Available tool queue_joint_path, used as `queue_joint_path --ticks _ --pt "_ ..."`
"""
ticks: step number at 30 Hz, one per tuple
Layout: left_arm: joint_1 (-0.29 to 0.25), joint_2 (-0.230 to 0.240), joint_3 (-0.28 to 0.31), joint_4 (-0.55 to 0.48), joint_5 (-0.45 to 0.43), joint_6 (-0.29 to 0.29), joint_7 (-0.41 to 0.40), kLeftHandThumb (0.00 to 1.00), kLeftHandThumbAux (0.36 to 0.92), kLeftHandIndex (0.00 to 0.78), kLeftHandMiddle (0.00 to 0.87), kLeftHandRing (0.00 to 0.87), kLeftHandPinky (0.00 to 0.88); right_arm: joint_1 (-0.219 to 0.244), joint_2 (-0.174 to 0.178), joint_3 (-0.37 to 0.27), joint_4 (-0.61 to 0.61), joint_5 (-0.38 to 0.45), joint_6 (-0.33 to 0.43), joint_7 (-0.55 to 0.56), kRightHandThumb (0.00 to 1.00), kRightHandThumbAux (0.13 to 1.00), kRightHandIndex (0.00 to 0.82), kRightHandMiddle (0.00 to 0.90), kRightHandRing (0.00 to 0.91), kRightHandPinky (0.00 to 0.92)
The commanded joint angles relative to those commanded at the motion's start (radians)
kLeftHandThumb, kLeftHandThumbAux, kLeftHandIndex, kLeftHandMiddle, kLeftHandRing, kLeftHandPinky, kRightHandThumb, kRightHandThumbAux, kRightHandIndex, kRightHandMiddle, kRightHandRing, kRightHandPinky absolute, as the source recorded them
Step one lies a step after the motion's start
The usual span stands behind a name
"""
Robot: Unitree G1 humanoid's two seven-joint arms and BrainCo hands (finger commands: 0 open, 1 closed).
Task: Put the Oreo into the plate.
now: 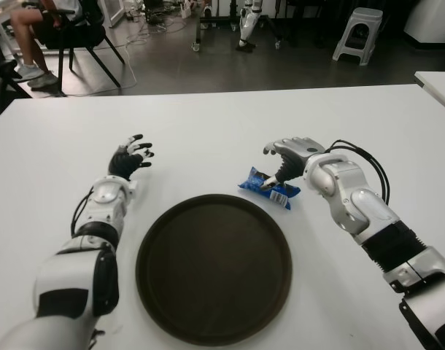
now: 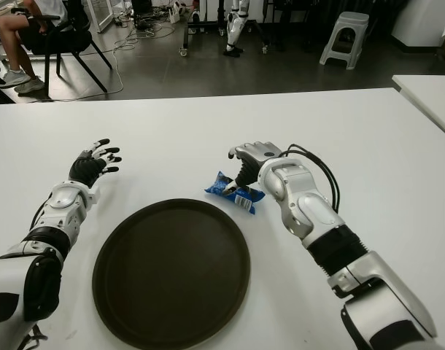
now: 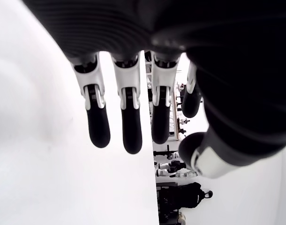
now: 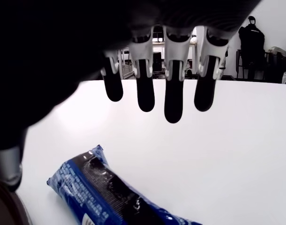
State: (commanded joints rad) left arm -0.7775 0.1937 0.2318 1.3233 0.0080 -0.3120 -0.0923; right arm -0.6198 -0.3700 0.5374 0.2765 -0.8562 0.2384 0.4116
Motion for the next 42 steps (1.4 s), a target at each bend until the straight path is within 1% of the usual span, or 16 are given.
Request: queue_joint_path --ticks 4,10,18,22,26,30,34,40,42 --pt "0.000 0.001 0.000 0.000 0.001 0.000 -0.001 0.198 0.696 0.159 0.264 0.286 0.328 -0.003 0.004 0.003 0.002 -0.003 0.008 0.006 0.000 0.517 0.202 0.241 0.276 0.295" --pt "0.000 0.002 -0.002 0.000 0.003 -0.001 -0.003 0.183 0.689 0.146 0.249 0.276 0.321 -0.005 0.009 0.006 0.002 -0.006 0.019 0.010 0.000 0.519 0.193 0.232 0.263 0.260" --pt "0.000 0.002 -0.003 0.000 0.004 -0.003 -0.003 0.186 0.697 0.156 0.261 0.285 0.332 -0.001 0.018 0.004 0.009 -0.002 0.017 -0.007 0.000 0.531 0.196 0.245 0.280 0.294" --pt "0.000 0.001 -0.001 0.000 0.002 -0.004 -0.002 0.197 0.693 0.169 0.272 0.292 0.337 -0.001 0.017 0.003 0.010 0.001 0.011 -0.005 0.000 0.539 0.180 0.232 0.267 0.273" --pt "0.000 0.001 -0.001 0.000 0.002 -0.004 -0.001 0.198 0.682 0.164 0.260 0.288 0.333 -0.001 0.019 0.005 0.012 0.001 0.009 -0.004 0.000 0.544 0.172 0.220 0.246 0.254" --pt "0.000 0.001 -0.003 0.000 0.004 -0.003 0.001 0.194 0.687 0.160 0.261 0.288 0.335 -0.001 0.023 0.008 0.012 -0.002 0.011 -0.001 0.000 0.541 0.187 0.227 0.247 0.252" --pt "0.000 0.002 -0.005 0.000 0.006 -0.002 0.002 0.190 0.695 0.159 0.255 0.282 0.329 -0.006 0.023 0.017 0.022 -0.009 0.003 -0.004 0.000 0.543 0.203 0.236 0.263 0.280" --pt "0.001 0.003 -0.003 0.000 0.006 -0.003 0.002 0.183 0.706 0.161 0.250 0.277 0.324 -0.007 0.022 0.019 0.031 -0.012 -0.007 -0.014 0.000 0.545 0.204 0.240 0.279 0.313" --pt "0.001 0.003 -0.003 -0.001 0.006 -0.003 0.001 0.176 0.706 0.161 0.251 0.277 0.322 -0.009 0.023 0.020 0.037 -0.013 -0.006 -0.014 0.000 0.539 0.205 0.238 0.276 0.301"
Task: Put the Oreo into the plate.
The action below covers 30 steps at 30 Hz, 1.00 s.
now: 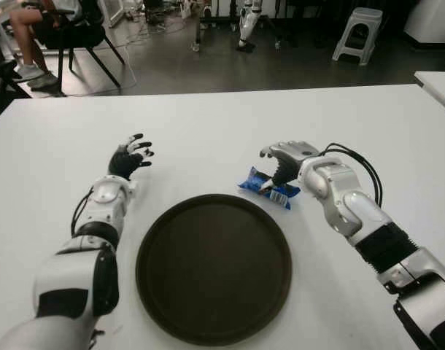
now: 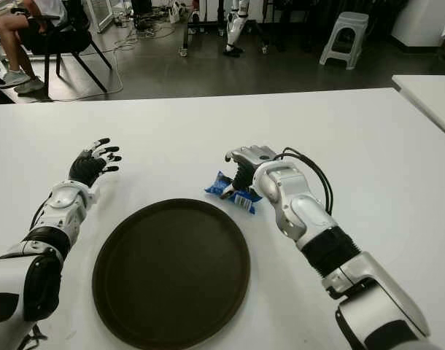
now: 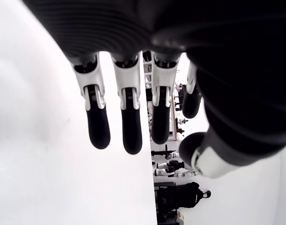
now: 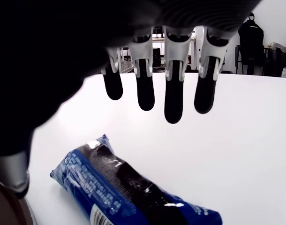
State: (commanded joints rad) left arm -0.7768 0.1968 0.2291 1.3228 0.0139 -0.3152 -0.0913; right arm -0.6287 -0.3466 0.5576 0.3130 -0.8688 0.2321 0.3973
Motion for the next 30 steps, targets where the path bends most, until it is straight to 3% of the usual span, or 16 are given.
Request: queue_joint_path --ticks 9,30 --pt "0.000 0.000 0.004 0.000 -0.004 0.002 -0.004 0.171 0.709 0.149 0.253 0.274 0.323 -0.008 0.009 0.002 0.018 -0.003 0.016 0.007 0.000 0.517 0.190 0.220 0.244 0.256" --pt "0.004 0.005 0.000 -0.001 0.003 0.001 -0.002 0.166 0.696 0.156 0.258 0.270 0.310 -0.023 0.022 0.000 0.064 -0.004 0.020 0.002 0.000 0.517 0.186 0.234 0.257 0.269"
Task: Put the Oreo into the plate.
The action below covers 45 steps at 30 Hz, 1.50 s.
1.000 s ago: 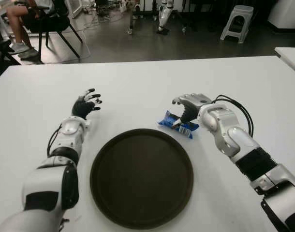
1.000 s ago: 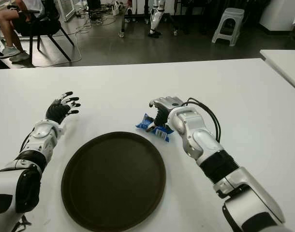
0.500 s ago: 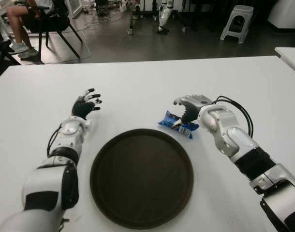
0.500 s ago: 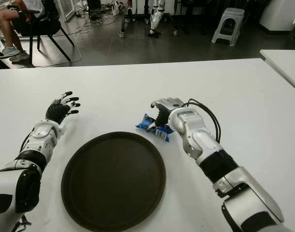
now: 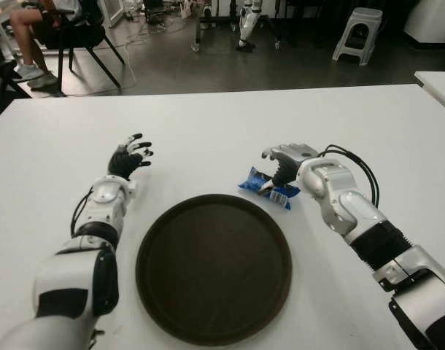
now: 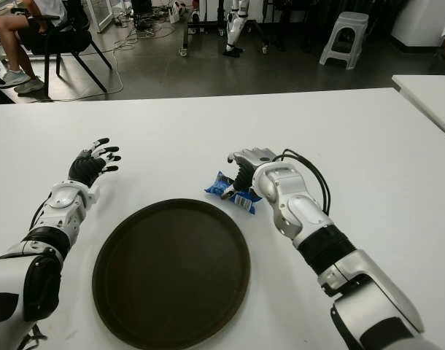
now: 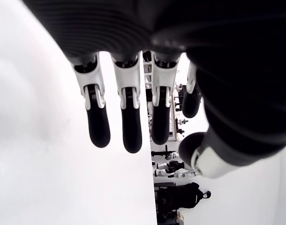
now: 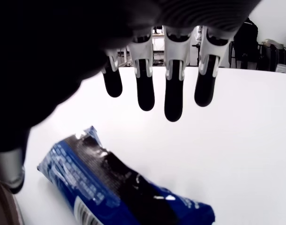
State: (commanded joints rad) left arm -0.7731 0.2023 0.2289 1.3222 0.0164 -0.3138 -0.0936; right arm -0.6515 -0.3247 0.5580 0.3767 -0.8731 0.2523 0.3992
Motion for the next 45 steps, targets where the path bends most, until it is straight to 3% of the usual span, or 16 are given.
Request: queue_joint_path --ticks 45 --pt "0.002 -0.002 -0.015 -0.003 0.001 -0.014 0.015 0.140 0.699 0.158 0.246 0.264 0.305 -0.038 0.018 0.010 0.128 0.015 -0.047 0.007 0.000 0.554 0.176 0.216 0.214 0.188"
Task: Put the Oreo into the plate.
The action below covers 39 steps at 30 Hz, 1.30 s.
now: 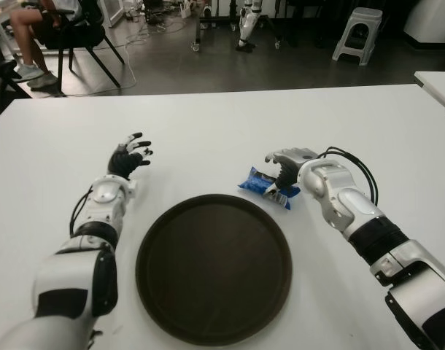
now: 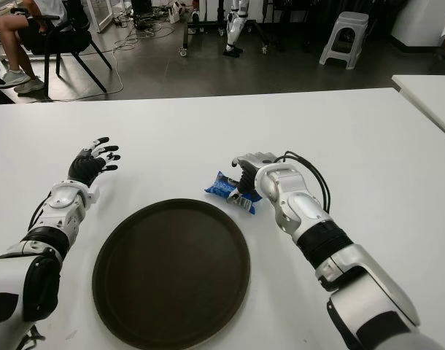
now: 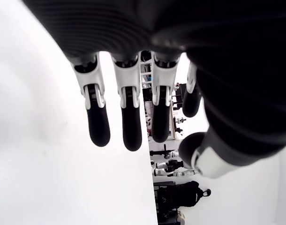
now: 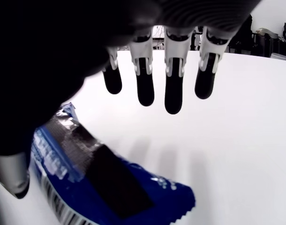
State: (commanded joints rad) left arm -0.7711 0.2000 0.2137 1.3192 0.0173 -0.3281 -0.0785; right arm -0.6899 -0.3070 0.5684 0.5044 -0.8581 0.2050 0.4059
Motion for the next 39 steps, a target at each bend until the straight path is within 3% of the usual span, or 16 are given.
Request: queue_joint_path --ticks 14,39 --pt "-0.002 -0.004 0.002 0.000 -0.003 -0.002 0.000 0.158 0.684 0.160 0.254 0.276 0.321 -0.011 0.030 0.013 0.071 0.006 -0.004 -0.028 0.000 0.559 0.185 0.226 0.244 0.254" --pt "-0.007 -0.009 0.001 0.000 -0.004 0.002 -0.002 0.160 0.722 0.148 0.246 0.270 0.314 -0.057 0.072 0.002 0.223 0.031 0.008 -0.108 0.000 0.568 0.164 0.212 0.209 0.206"
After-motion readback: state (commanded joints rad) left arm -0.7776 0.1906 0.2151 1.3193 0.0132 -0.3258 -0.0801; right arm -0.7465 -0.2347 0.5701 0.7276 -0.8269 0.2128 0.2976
